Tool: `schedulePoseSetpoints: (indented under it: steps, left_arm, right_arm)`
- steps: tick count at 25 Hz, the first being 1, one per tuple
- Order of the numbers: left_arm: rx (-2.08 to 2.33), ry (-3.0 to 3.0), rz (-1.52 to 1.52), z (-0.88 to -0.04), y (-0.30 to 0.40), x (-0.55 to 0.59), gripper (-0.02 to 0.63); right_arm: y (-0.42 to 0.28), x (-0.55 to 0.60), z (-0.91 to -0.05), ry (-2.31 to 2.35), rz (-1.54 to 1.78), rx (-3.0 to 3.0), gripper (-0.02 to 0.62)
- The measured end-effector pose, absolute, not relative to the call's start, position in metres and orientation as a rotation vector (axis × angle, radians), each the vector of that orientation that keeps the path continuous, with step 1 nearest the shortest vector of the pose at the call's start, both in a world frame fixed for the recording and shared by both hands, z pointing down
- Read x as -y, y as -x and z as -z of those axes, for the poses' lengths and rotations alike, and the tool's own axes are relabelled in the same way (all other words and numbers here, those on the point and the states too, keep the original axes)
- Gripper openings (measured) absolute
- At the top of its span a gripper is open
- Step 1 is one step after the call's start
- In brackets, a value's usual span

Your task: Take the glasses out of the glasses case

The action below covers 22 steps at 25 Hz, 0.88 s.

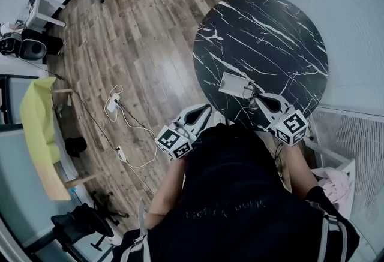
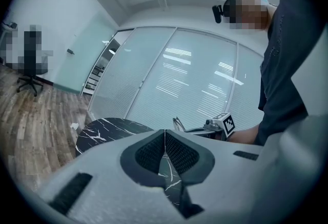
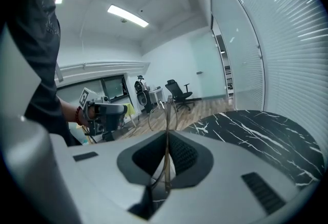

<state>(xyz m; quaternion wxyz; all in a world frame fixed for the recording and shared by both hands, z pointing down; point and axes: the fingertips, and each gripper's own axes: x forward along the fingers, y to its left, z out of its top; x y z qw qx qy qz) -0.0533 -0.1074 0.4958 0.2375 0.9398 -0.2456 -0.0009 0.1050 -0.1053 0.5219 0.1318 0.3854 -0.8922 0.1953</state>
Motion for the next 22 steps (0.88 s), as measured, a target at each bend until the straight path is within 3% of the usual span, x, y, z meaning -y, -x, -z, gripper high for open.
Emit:
schedulePoseSetpoints:
  steps: [22]
  left_arm:
    - [0.675, -2.594, 0.003, -0.487, 0.044, 0.101, 0.02]
  right_arm:
    - [-0.12, 0.07, -0.489, -1.071, -0.465, 2.854, 0.034]
